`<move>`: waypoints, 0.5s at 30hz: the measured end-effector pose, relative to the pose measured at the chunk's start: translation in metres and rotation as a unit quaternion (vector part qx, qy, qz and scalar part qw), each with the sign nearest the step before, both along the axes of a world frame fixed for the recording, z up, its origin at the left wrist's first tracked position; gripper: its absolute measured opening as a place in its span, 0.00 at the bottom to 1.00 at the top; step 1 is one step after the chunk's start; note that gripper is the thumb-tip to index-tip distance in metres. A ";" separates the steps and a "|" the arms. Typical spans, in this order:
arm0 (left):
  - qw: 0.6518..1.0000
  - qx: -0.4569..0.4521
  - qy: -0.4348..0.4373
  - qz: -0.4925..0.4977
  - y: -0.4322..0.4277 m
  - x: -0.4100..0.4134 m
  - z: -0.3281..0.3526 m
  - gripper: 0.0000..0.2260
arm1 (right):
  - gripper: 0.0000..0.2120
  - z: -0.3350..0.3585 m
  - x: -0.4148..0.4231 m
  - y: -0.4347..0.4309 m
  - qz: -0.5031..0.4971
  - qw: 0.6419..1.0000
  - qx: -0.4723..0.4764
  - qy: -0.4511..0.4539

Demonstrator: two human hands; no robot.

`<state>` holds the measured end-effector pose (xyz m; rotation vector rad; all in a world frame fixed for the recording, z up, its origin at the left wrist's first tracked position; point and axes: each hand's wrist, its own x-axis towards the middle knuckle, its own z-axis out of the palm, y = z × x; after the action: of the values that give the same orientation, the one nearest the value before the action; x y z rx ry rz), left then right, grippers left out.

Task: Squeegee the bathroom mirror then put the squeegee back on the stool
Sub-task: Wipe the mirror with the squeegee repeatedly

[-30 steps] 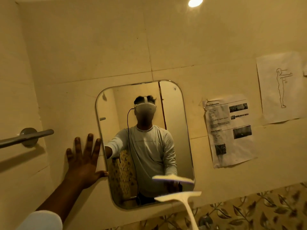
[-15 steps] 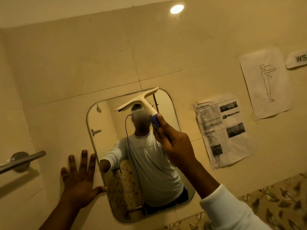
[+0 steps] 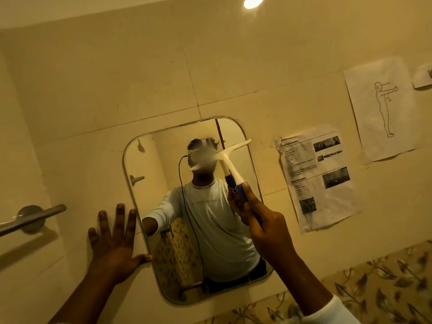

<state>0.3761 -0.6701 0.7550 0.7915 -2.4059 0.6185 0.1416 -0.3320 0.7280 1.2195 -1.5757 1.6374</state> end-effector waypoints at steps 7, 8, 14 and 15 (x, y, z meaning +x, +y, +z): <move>1.000 -0.007 0.005 -0.001 0.004 0.001 -0.001 0.66 | 0.26 -0.080 0.034 0.004 0.017 0.999 0.011 -0.049; 1.000 -0.009 0.005 -0.002 0.004 0.001 -0.001 0.65 | 0.26 -0.091 0.040 0.004 0.017 0.998 0.010 -0.056; 1.000 -0.017 0.002 -0.004 0.004 0.000 -0.001 0.62 | 0.28 -0.151 0.068 0.006 -0.036 0.995 0.045 -0.079; 1.000 -0.014 0.000 -0.004 0.005 0.000 -0.001 0.62 | 0.29 -0.159 0.073 0.007 -0.040 0.994 0.054 -0.090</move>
<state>0.3761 -0.6656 0.7536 0.7701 -2.3941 0.6484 0.2150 -0.3251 0.5687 1.0716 -1.8211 1.6695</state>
